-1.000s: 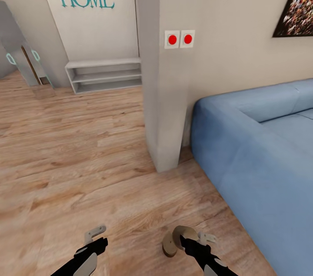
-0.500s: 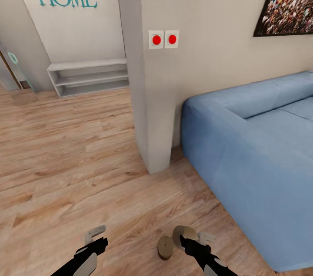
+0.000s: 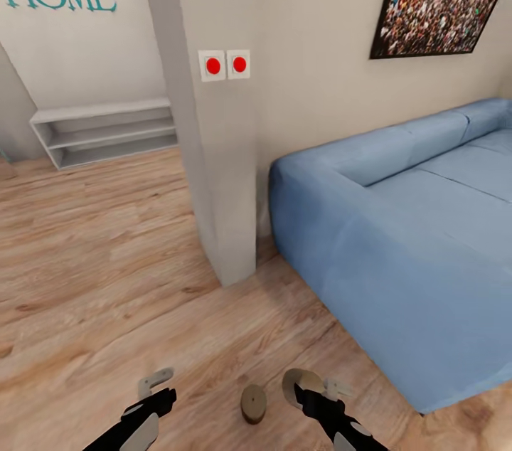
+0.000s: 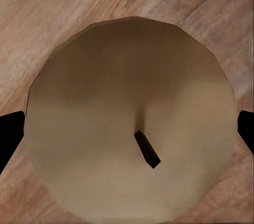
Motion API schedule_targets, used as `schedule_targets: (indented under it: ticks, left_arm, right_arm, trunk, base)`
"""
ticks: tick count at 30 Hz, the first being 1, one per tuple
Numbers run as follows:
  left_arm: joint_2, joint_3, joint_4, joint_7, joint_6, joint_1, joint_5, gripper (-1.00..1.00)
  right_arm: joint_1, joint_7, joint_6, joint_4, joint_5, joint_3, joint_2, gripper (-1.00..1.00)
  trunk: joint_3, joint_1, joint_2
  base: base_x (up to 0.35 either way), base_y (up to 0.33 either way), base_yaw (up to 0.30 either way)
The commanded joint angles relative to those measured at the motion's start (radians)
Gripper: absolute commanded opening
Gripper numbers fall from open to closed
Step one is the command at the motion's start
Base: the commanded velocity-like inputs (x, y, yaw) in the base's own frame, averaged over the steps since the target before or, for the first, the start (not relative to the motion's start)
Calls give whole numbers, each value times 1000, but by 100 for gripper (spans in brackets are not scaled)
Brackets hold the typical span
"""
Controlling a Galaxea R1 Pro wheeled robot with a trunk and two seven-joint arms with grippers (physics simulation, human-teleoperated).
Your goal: Place each of the two pumpkins and all three candles from the living room inside a cabinet in the living room (use any cabinet), then make sure every cabinet is closed, and position the cauldron so it is next to a table in the living room.
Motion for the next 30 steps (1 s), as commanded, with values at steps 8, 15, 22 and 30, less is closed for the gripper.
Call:
schedule_targets:
  ticks: [8, 15, 22, 30]
  left_arm:
    - [2, -8, -3, 9, 2, -1, 6, 100]
    - [2, -8, -3, 8, 2, -1, 6, 100]
    - [2, -8, -3, 8, 2, 0, 6, 100]
    - [2, -8, -3, 8, 2, -1, 6, 100]
  right_arm:
    - [-1, 4, -6, 2, -10, 6, 0, -100]
    - [-1, 4, -6, 2, -10, 6, 0, -100]
    - [-1, 4, -6, 2, -10, 7, 0, -100]
    - [-1, 4, -6, 2, -10, 7, 1, -100]
  trunk:
    - [2, 0, 0]
    - [5, 0, 0]
    - [8, 0, 0]
    - [11, 0, 0]
  base:
    - [0, 0, -262]
    - [0, 0, -263]
    - [0, 0, -263]
    - [0, 0, -262]
